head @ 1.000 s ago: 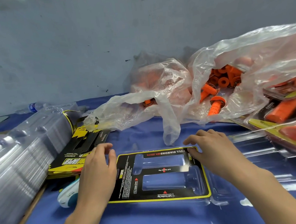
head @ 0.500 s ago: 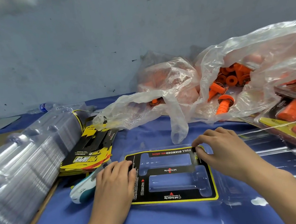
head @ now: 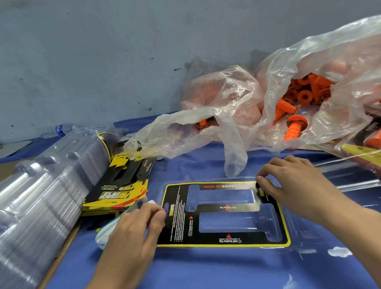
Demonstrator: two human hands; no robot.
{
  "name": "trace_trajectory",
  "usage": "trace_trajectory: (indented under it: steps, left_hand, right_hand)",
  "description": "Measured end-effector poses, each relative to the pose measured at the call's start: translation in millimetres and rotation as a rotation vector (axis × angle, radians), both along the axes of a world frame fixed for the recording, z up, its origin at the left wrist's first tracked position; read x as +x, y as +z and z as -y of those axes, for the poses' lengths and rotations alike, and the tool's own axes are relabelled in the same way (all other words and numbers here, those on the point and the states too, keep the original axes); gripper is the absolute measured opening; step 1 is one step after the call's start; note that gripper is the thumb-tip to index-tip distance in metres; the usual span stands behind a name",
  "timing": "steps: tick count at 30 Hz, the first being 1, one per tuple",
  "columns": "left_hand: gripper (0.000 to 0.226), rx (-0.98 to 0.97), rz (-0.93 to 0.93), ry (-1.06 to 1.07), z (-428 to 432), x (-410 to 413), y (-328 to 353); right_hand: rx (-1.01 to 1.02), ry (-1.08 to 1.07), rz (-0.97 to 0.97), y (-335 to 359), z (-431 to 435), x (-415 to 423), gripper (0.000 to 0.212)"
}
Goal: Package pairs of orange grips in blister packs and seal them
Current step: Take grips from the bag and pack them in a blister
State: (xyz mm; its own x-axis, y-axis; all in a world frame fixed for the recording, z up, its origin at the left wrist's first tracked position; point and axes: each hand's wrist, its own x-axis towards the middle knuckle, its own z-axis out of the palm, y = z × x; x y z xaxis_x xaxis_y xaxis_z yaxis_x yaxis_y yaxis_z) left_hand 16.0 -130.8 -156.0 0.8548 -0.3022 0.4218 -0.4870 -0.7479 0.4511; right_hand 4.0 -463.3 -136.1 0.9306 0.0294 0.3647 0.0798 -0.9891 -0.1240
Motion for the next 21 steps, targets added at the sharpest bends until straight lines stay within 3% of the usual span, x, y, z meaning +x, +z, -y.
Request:
trace_trajectory:
  steps: [5,10,16,21]
  left_hand:
    - [0.048,-0.038,0.026,-0.056,-13,-6,-4]
    - [0.033,-0.083,0.098,-0.094,-21,-11,-2]
    - [0.043,0.14,0.201,-0.103,-20,-12,-5]
    - [0.049,0.145,0.32,-0.089,-14,-9,-6]
  right_hand:
    - [-0.009,-0.011,-0.014,1,2,-3,0.031]
    - [-0.01,-0.015,-0.012,1,3,-5,0.026]
    - [-0.01,0.002,0.011,2,2,-5,0.028]
    - [-0.029,-0.007,0.009,2,1,-4,0.034]
